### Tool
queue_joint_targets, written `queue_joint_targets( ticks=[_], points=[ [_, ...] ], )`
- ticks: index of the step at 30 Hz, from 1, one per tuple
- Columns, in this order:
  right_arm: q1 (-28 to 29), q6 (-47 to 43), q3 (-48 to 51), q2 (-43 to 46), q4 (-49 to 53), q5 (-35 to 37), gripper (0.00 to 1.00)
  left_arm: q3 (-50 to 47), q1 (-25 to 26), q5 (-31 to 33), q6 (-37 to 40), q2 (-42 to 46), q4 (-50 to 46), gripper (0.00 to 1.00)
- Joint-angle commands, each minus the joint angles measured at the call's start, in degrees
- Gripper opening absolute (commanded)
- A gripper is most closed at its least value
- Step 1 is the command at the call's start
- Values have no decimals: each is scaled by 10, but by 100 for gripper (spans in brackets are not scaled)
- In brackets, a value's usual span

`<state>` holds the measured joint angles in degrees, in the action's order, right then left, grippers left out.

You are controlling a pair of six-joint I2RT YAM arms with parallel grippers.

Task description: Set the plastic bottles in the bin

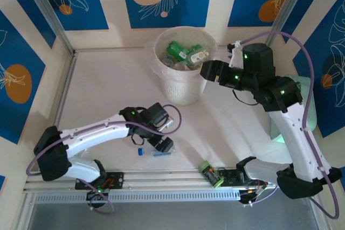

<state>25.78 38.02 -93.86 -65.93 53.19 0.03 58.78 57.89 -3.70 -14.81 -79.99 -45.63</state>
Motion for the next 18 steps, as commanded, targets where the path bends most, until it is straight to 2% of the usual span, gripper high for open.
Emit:
queue_joint_targets(
  ticks=[1,7,12,18],
  points=[
    [-10,16,39,15,-3,-5,71,33,22,39,55,-30,-40,100],
    [-42,29,93,48,-16,-40,78,66,64,24,98,-97,-62,100],
    [-73,41,125,59,-30,-80,79,100,92,66,130,-175,-88,100],
    [-82,49,153,72,-39,-93,80,130,94,84,153,-225,-89,100]
  ],
)
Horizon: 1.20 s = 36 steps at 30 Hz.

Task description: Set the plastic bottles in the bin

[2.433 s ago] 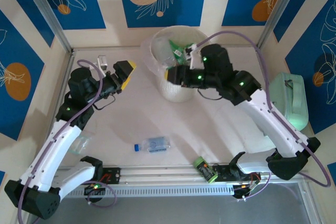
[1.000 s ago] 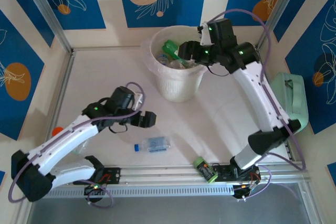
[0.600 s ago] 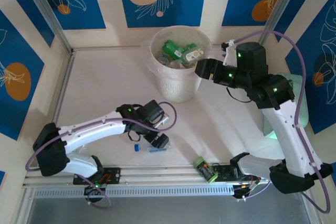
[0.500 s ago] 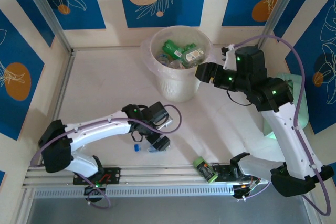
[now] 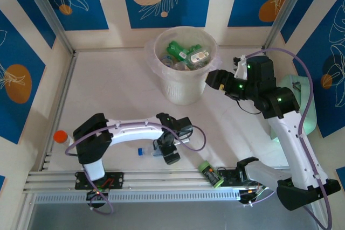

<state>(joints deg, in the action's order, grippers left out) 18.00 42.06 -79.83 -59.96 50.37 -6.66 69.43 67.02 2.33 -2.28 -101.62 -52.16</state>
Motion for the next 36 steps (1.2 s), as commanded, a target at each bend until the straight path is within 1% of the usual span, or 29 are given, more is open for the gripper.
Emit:
queue_joint_targets(
  ticks=[1,3,9,13,16,18,24,26,28,30,32,36],
  points=[
    [-4,10,16,13,-13,-29,80,27,1,27,30,-15,-22,100],
    [-7,13,22,15,-16,-32,78,36,1,35,32,-32,-22,98],
    [-17,14,21,20,-13,-36,68,58,-3,30,42,-67,-25,86],
    [-28,13,21,25,-11,-38,67,62,-10,17,49,-69,-33,77],
    [-33,16,26,27,-13,-41,66,62,-12,15,51,-68,-35,68],
    [-34,17,28,29,-14,-44,64,61,-11,16,50,-65,-33,64],
    [-34,16,25,29,-13,-49,63,42,-16,10,44,-31,-11,58],
    [-33,15,23,31,-14,-52,62,38,-21,10,38,-15,-6,54],
    [-32,17,23,32,-17,-53,62,32,-27,11,32,4,2,53],
    [-28,19,25,36,-21,-55,62,29,-37,8,23,26,8,52],
    [-17,16,27,40,-26,-54,62,29,-51,5,10,55,15,47],
    [19,4,29,48,-27,-28,62,24,-95,-43,-31,140,46,46]
  ],
)
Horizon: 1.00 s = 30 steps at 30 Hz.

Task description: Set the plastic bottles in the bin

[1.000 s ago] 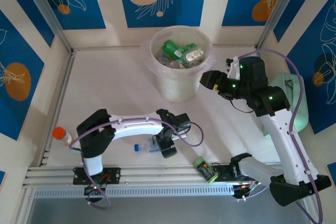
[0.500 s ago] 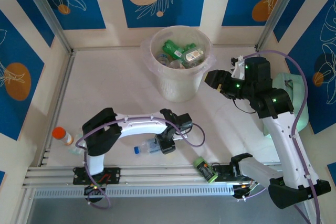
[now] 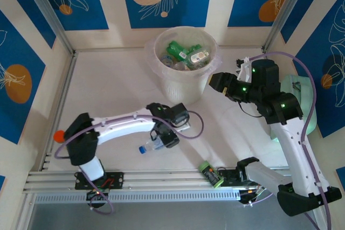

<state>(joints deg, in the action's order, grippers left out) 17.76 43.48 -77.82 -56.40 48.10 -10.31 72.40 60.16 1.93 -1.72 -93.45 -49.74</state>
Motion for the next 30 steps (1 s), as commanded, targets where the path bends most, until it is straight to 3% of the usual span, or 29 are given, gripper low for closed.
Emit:
queue_joint_targets(
  ticks=[1,8,14,24,30],
  points=[
    [33,-15,7,13,-2,18,62,-9,-45,-52,-53,85,35,47],
    [133,-46,-6,16,12,107,64,9,-188,-75,-219,230,68,52],
    [139,-38,-9,19,12,115,64,73,-244,-69,-260,280,62,53],
    [140,-31,-5,46,24,114,64,262,-245,-25,-191,201,38,51],
    [140,-27,3,59,25,113,63,467,-244,-4,-131,57,44,50]
  ],
)
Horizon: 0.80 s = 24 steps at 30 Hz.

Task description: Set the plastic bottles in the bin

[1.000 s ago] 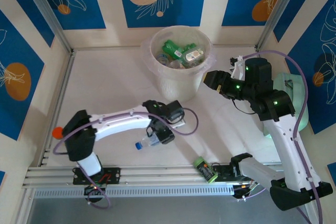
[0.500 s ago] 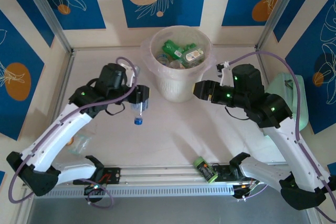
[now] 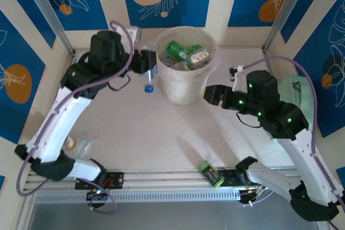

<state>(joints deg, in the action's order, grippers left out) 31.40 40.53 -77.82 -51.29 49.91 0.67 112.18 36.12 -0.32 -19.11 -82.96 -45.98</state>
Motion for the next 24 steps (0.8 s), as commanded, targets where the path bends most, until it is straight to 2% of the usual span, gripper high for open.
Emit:
queue_joint_targets(
  ticks=[1,4,6,12,17,22,24],
  points=[
    [3,3,4,10,7,3,63,117,-4,19,56,-80,6,50],
    [2,1,6,18,7,0,64,246,-4,32,82,-168,3,49],
    [1,-2,10,23,9,-1,63,295,-4,22,104,-213,30,49],
    [-13,0,42,48,-11,-17,63,314,-4,2,147,-293,150,51],
    [-26,1,63,59,-31,-41,63,374,-4,6,171,-362,164,49],
    [-40,0,74,60,-32,-52,63,375,-4,3,174,-389,197,49],
    [-46,0,75,61,-29,-58,63,376,-4,5,172,-398,200,53]
  ],
)
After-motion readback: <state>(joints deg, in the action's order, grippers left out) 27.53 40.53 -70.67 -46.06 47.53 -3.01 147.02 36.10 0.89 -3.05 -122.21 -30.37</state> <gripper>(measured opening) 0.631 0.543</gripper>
